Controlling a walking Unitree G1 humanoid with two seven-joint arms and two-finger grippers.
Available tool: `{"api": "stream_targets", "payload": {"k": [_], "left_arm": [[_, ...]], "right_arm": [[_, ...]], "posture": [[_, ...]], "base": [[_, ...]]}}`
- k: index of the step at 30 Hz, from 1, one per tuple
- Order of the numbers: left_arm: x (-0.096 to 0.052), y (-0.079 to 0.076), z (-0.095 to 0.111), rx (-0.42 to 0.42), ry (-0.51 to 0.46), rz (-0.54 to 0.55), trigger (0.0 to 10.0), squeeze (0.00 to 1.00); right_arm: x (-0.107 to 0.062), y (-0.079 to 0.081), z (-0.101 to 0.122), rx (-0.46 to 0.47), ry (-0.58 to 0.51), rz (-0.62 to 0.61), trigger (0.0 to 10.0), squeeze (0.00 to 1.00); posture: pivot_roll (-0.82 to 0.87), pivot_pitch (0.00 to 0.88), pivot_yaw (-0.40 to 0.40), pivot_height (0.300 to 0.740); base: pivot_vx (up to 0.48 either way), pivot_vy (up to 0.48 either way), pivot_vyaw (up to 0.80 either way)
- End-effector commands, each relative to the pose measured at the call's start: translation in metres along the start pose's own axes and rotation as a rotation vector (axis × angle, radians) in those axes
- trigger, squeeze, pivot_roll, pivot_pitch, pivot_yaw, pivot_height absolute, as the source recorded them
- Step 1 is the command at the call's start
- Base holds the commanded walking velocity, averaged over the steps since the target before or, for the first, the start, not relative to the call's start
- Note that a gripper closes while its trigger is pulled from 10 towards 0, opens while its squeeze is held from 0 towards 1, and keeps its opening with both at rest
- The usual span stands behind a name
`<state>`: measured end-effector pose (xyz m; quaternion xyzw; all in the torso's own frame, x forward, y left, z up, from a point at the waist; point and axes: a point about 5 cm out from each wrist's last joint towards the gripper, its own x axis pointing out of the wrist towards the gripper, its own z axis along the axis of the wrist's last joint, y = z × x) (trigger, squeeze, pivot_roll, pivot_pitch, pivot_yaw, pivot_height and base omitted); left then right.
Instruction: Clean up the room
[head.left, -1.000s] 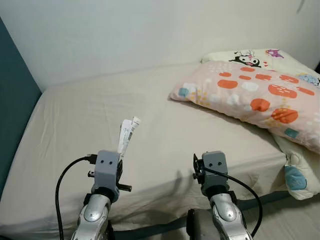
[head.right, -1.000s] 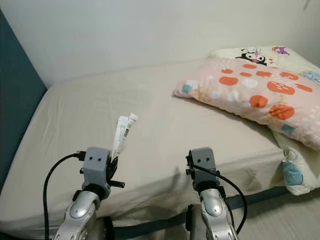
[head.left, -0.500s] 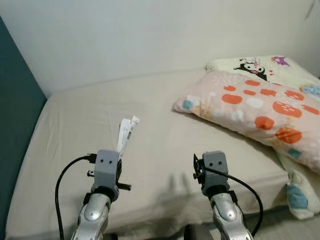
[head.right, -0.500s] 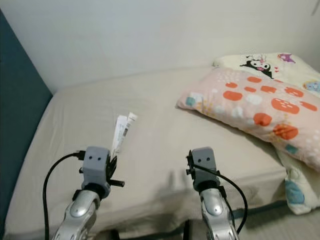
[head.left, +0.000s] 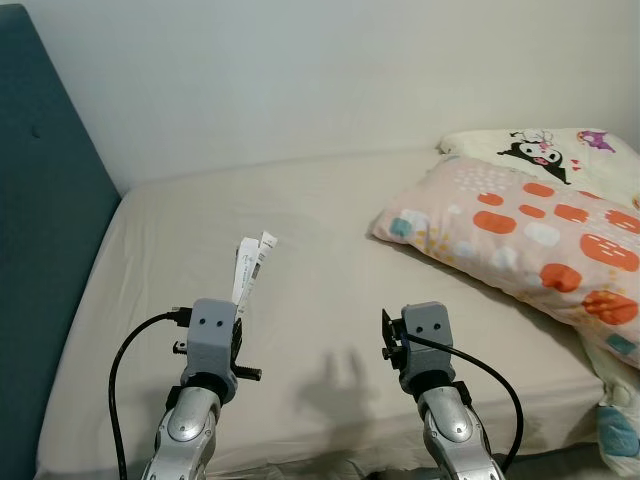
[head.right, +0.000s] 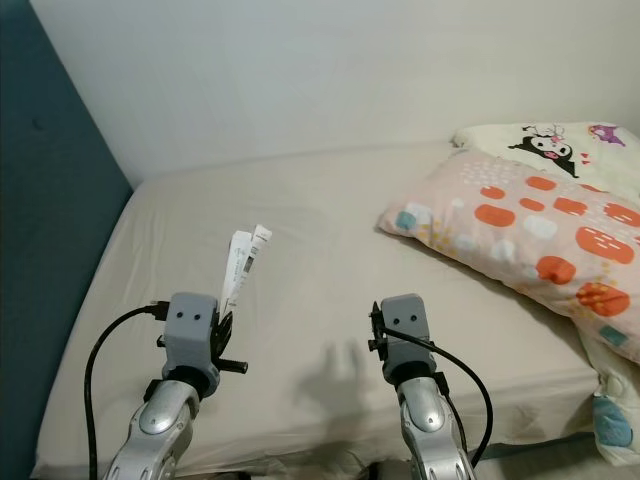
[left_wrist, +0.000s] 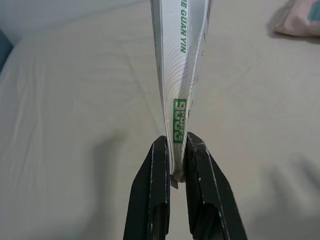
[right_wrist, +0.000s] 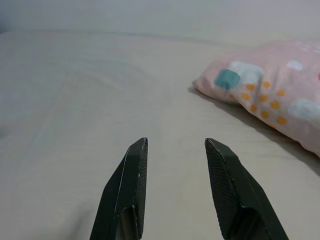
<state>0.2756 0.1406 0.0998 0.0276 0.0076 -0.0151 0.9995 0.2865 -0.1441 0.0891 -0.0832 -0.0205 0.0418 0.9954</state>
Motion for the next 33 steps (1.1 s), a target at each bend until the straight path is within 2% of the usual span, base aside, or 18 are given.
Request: {"api": "stream_targets", "payload": {"k": [1, 20, 33], "left_arm": [[-0.0027, 0.003, -0.0035, -0.001, 0.018, 0.013, 10.0, 0.0], [-0.0033, 0.001, -0.0032, -0.015, 0.009, 0.001, 10.0, 0.0], [-0.0047, -0.0017, -0.0063, -0.027, 0.02, -0.021, 10.0, 0.0]], "right_arm": [[-0.0024, 0.0032, 0.0018, 0.011, -0.01, 0.013, 10.0, 0.0], [-0.0013, 0.005, 0.0052, 0.024, -0.029, 0.025, 10.0, 0.0], [-0.0015, 0.0098, 0.0026, 0.037, -0.023, 0.056, 10.0, 0.0]], "posture": [[-0.03, 0.113, -0.005, 0.663], [-0.04, 0.102, -0.002, 0.738], [-0.04, 0.095, -0.003, 0.74]], "base": [[0.0, 0.0, 0.0], [0.0, 0.0, 0.0], [0.0, 0.0, 0.0]]}}
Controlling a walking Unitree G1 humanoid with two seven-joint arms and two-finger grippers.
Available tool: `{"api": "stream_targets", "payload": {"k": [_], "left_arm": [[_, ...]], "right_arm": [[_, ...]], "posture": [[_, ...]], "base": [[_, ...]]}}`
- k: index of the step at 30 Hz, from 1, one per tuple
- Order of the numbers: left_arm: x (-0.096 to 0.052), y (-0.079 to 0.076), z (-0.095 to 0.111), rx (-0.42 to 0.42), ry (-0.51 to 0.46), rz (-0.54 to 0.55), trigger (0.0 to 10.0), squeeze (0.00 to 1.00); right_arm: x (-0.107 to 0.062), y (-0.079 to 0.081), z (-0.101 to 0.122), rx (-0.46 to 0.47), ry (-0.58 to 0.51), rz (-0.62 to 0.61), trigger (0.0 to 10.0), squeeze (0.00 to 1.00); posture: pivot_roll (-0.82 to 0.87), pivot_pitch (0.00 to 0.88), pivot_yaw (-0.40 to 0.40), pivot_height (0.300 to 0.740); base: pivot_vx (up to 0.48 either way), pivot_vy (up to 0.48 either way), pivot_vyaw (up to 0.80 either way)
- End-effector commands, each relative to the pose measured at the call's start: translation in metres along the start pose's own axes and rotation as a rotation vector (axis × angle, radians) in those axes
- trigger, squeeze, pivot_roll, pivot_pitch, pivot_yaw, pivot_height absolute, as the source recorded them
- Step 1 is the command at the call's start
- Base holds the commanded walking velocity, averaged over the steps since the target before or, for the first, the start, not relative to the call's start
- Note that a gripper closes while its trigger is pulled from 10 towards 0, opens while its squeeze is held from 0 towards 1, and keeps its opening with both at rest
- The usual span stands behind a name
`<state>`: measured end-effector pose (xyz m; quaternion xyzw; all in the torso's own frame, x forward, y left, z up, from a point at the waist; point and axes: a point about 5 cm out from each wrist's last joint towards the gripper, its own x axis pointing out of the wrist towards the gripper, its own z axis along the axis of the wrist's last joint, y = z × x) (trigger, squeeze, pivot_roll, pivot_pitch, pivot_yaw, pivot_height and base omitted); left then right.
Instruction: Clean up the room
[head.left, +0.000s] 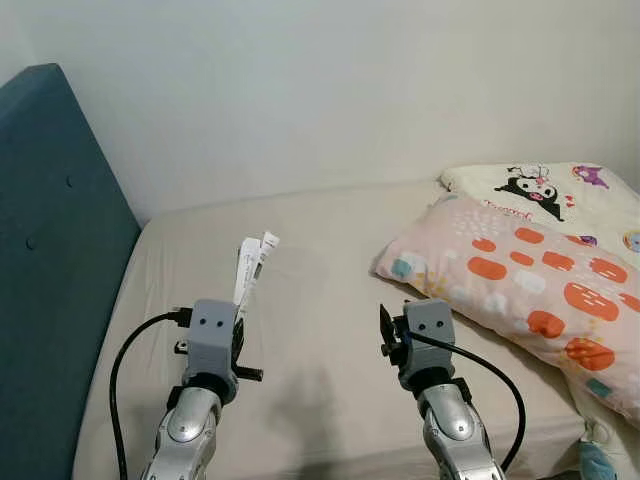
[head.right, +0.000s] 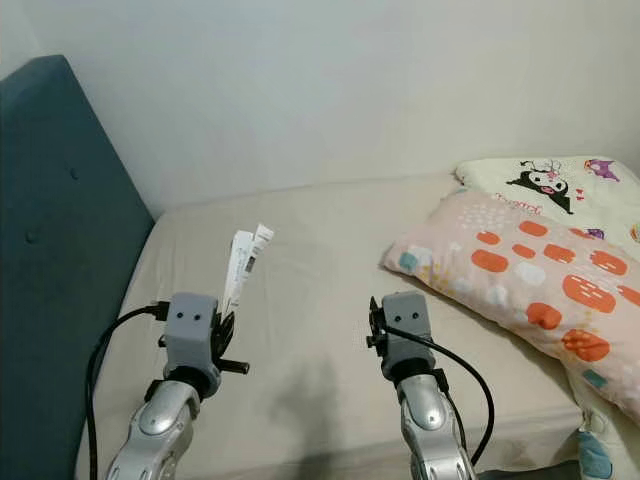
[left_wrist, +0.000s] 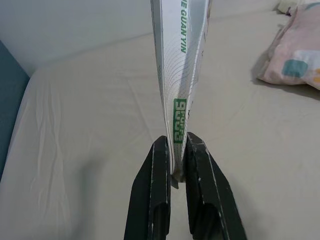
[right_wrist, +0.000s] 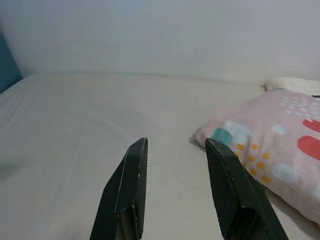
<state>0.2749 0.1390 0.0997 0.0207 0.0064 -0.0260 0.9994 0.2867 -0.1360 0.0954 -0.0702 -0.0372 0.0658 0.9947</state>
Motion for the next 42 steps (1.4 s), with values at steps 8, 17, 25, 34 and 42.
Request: {"api": "stream_targets", "payload": {"k": [8, 17, 25, 34, 42], "left_arm": [[-0.009, 0.008, -0.039, 0.023, 0.145, 0.072, 10.0, 0.0], [-0.006, 0.01, -0.037, 0.052, 0.114, 0.102, 10.0, 0.0], [-0.009, 0.006, -0.038, 0.045, 0.108, 0.082, 10.0, 0.0], [-0.008, 0.007, -0.038, 0.042, 0.107, 0.108, 10.0, 0.0], [-0.009, 0.007, -0.038, 0.048, 0.102, 0.104, 10.0, 0.0]], "right_arm": [[-0.01, 0.015, -0.033, 0.002, 0.132, 0.046, 10.0, 0.0], [-0.016, 0.018, -0.052, -0.009, 0.219, 0.054, 10.0, 0.0], [-0.015, 0.015, -0.057, -0.011, 0.247, 0.034, 10.0, 0.0], [-0.013, 0.014, -0.056, 0.002, 0.235, 0.028, 10.0, 0.0], [-0.013, 0.013, -0.056, -0.002, 0.228, 0.033, 10.0, 0.0]], "posture": [[-0.03, 0.084, -0.003, 0.74], [-0.02, 0.082, -0.008, 0.74], [-0.02, 0.075, -0.01, 0.74], [-0.02, 0.065, -0.01, 0.74], [-0.02, 0.06, -0.014, 0.74]], "base": [[0.0, 0.0, 0.0], [0.0, 0.0, 0.0], [0.0, 0.0, 0.0], [0.0, 0.0, 0.0], [0.0, 0.0, 0.0]]}}
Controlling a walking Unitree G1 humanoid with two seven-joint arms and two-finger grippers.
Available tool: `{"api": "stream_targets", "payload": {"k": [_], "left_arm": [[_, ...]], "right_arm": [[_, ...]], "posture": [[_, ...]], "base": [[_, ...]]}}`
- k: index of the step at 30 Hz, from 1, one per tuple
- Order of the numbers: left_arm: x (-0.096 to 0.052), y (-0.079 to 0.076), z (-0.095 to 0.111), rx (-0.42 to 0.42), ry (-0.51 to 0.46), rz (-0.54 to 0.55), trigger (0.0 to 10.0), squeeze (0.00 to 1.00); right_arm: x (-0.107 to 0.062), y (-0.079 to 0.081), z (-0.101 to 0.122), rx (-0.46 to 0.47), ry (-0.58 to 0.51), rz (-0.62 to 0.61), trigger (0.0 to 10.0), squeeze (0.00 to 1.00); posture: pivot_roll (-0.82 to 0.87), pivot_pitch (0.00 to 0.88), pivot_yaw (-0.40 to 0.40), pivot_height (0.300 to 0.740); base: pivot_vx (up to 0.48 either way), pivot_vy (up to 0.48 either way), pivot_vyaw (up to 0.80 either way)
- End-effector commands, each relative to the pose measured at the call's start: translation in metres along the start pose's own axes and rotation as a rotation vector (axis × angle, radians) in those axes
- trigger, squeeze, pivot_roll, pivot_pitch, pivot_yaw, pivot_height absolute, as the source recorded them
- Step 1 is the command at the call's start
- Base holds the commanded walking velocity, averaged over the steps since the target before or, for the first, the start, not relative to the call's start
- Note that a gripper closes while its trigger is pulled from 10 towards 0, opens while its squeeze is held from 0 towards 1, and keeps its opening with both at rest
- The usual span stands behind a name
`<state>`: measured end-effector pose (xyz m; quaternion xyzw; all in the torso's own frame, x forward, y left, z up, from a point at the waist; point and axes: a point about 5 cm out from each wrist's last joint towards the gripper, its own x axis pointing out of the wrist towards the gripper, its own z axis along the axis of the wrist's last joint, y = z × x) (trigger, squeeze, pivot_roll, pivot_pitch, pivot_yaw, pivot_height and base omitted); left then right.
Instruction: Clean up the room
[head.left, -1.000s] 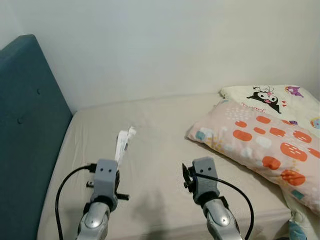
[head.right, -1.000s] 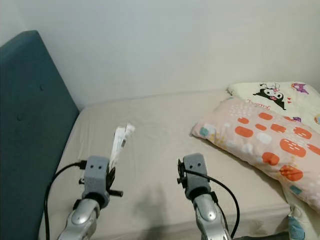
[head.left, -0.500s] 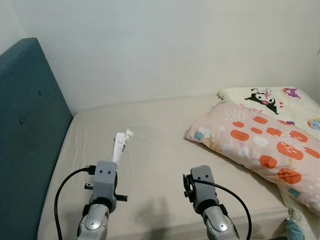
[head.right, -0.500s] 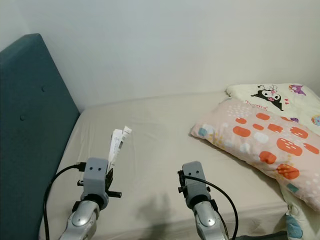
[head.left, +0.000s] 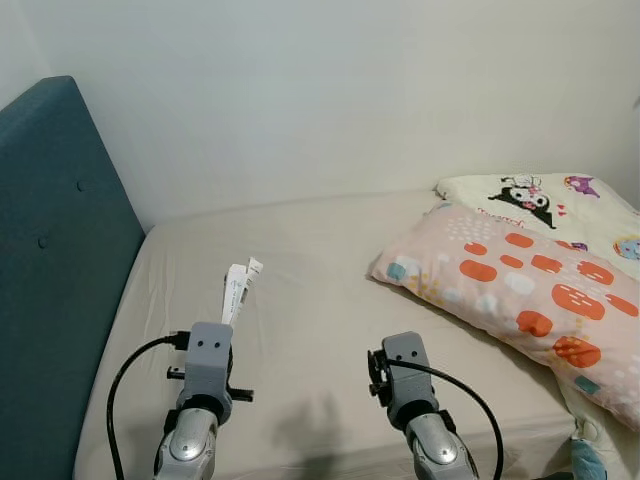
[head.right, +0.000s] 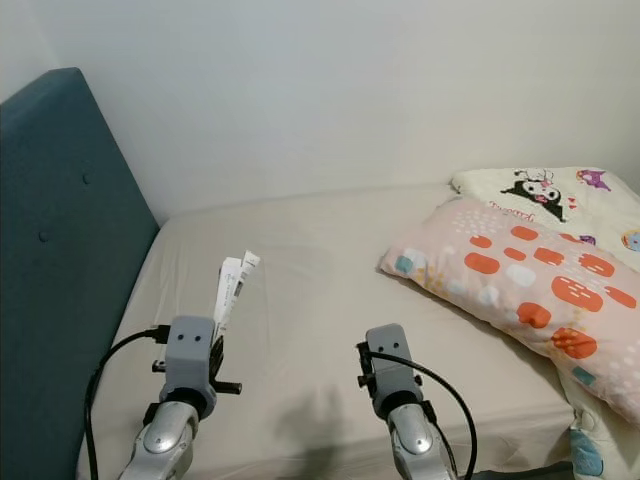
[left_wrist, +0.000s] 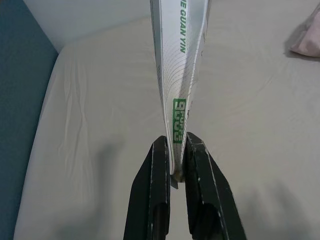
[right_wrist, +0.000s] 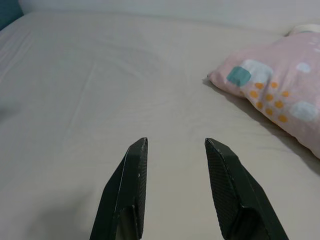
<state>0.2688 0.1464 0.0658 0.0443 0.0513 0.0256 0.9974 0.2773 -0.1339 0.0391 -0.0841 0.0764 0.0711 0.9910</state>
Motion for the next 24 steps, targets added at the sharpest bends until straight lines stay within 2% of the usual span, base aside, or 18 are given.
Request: {"api": "stream_targets", "payload": {"k": [1, 18, 24], "left_arm": [[-0.0027, 0.0011, -0.0036, 0.005, 0.006, 0.002, 10.0, 0.0], [-0.0033, -0.0005, -0.0022, 0.003, 0.001, 0.0, 10.0, 0.0], [-0.0032, 0.0006, -0.0023, 0.006, 0.0, 0.002, 10.0, 0.0]], "right_arm": [[0.0, 0.002, -0.0012, 0.01, -0.001, 0.007, 10.0, 0.0], [0.0009, 0.0018, 0.0006, 0.007, -0.01, 0.018, 10.0, 0.0], [0.0013, 0.0022, 0.0015, 0.001, -0.016, 0.03, 10.0, 0.0]], "posture": [[-0.02, 0.059, -0.016, 0.74], [-0.02, 0.062, -0.019, 0.74], [-0.02, 0.065, -0.022, 0.74]], "base": [[0.0, 0.0, 0.0], [0.0, 0.0, 0.0], [0.0, 0.0, -0.75]]}}
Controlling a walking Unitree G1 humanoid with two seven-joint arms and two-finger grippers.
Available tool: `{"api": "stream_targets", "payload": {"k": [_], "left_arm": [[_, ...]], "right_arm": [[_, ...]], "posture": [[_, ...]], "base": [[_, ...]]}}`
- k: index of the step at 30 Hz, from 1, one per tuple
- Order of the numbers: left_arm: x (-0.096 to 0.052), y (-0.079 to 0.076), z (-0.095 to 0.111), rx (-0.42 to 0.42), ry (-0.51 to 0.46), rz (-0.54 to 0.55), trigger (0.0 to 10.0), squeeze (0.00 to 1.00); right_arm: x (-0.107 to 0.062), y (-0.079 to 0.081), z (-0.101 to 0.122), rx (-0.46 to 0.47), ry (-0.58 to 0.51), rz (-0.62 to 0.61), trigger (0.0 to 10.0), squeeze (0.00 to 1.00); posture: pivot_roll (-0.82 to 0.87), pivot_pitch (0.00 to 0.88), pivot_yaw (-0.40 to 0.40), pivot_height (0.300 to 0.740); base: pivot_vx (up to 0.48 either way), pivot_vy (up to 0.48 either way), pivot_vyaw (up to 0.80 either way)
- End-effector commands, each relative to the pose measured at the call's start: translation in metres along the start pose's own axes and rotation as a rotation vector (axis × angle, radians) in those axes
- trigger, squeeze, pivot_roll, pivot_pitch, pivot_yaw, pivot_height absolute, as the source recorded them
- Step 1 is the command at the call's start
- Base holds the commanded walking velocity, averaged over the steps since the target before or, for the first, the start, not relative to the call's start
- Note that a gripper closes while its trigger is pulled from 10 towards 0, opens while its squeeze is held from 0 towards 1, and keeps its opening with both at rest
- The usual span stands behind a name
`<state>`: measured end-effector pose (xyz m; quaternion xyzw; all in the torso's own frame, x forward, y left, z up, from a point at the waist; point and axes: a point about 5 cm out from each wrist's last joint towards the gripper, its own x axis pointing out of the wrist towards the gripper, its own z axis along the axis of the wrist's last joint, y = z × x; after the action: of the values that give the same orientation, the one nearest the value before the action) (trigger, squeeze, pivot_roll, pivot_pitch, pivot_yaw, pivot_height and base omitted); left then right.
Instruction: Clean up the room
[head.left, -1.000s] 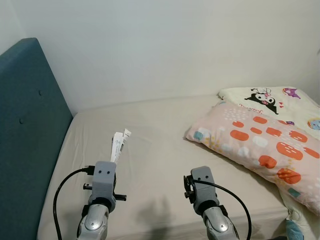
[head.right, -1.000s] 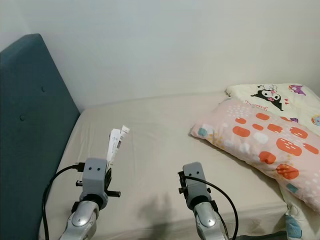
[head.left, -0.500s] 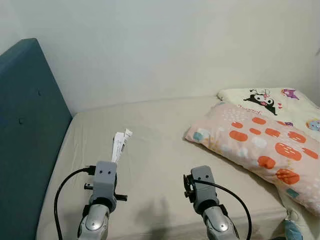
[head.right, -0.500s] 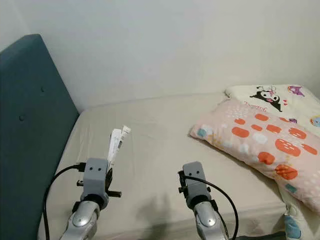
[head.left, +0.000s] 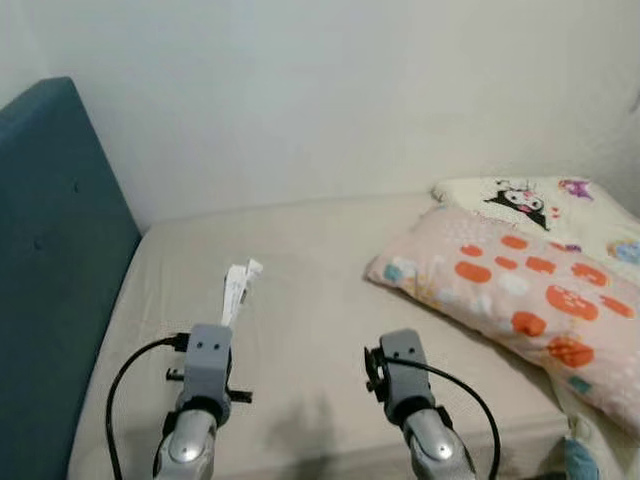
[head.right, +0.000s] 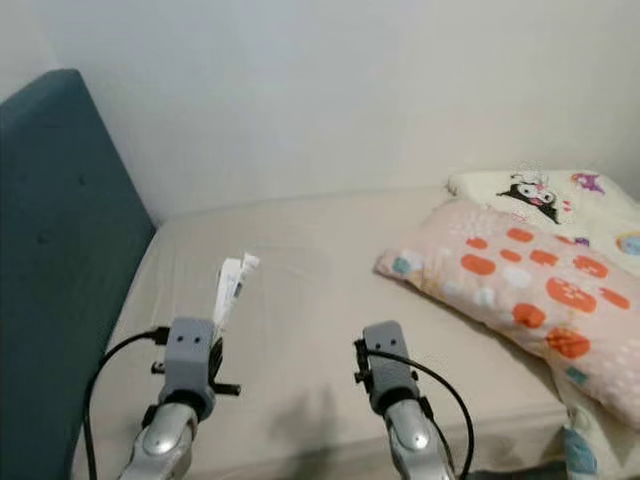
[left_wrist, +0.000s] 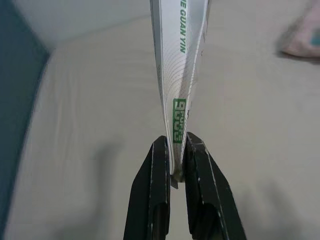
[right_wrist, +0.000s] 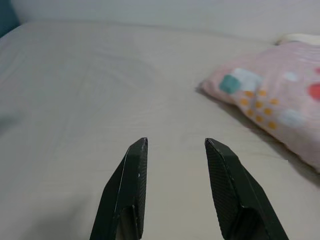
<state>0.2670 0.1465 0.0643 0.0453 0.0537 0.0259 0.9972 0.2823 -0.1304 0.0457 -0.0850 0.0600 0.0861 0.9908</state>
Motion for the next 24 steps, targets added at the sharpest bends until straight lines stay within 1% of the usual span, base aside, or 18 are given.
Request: {"api": "stream_targets", "payload": {"k": [1, 24], "left_arm": [[-0.0016, 0.0006, -0.0006, 0.004, -0.005, 0.001, 10.0, 0.0], [-0.0023, 0.0014, -0.0001, 0.022, -0.016, 0.005, 10.0, 0.0]], "right_arm": [[-0.0032, 0.0007, -0.0061, 0.008, 0.019, 0.003, 10.0, 0.0], [-0.0019, 0.0009, -0.0046, 0.008, 0.015, 0.01, 10.0, 0.0]], "posture": [[-0.02, 0.065, -0.022, 0.74], [-0.02, 0.071, -0.026, 0.74]], "base": [[0.0, 0.0, -0.8], [0.0, 0.0, -0.8]]}}
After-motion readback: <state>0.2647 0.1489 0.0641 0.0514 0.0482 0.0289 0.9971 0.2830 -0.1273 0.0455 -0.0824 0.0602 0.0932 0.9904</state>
